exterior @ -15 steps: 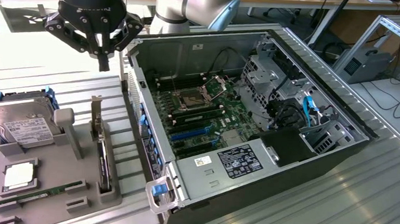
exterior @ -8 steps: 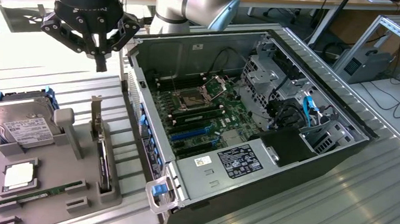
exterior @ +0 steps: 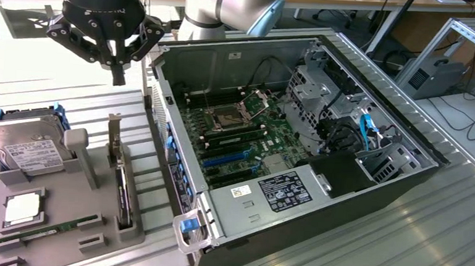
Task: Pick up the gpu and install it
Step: 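Reach for the gpu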
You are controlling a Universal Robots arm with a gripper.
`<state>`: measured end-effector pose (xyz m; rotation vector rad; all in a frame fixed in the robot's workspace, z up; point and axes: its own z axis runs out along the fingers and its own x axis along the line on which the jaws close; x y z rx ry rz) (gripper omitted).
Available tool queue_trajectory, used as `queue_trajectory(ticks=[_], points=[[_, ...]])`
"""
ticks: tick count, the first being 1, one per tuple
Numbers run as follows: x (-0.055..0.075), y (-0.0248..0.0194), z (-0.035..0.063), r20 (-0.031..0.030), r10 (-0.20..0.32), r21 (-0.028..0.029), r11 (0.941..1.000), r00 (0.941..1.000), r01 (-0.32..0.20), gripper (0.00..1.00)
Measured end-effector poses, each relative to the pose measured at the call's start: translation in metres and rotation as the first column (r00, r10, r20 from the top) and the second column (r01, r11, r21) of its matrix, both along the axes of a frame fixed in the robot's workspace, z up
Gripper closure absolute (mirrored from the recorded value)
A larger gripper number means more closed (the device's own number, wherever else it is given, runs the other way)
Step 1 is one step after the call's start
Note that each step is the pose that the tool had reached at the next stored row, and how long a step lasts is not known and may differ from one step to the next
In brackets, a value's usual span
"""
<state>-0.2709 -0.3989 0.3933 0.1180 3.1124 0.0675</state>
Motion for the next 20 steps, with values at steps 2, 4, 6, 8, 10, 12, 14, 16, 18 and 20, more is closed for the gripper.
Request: queue_trajectory(ticks=[2,4,6,8,10,12,14,16,18,20], points=[[0.0,0.0,0.0,0.0,0.0,0.0,1.0,1.0,0.0,0.89],[0.0,0.0,0.0,0.0001,0.0,0.0,1.0,1.0,0.0,0.89],[0.0,0.0,-0.0001,0.0001,0.0,0.0,1.0,1.0,0.0,0.89],[0.0,-0.0003,0.0,0.0,0.0,0.0,1.0,1.0,0.0,0.89],[0.0,-0.0023,0.0,0.0,0.0,0.0,1.0,1.0,0.0,0.89],[0.0,-0.0053,0.0,0.0001,0.0,-0.0001,1.0,1.0,0.0,0.89],[0.0,-0.0058,0.0,0.0001,0.0,-0.0005,1.0,1.0,0.0,0.89],[0.0,-0.0062,0.0,0.0001,0.0,-0.0009,1.0,1.0,0.0,0.89],[0.0,-0.0068,0.0,0.0001,0.0,-0.0012,1.0,1.0,0.0,0.89],[0.0,-0.0085,0.0,0.0,0.0,-0.0018,1.0,1.0,0.0,0.89]])
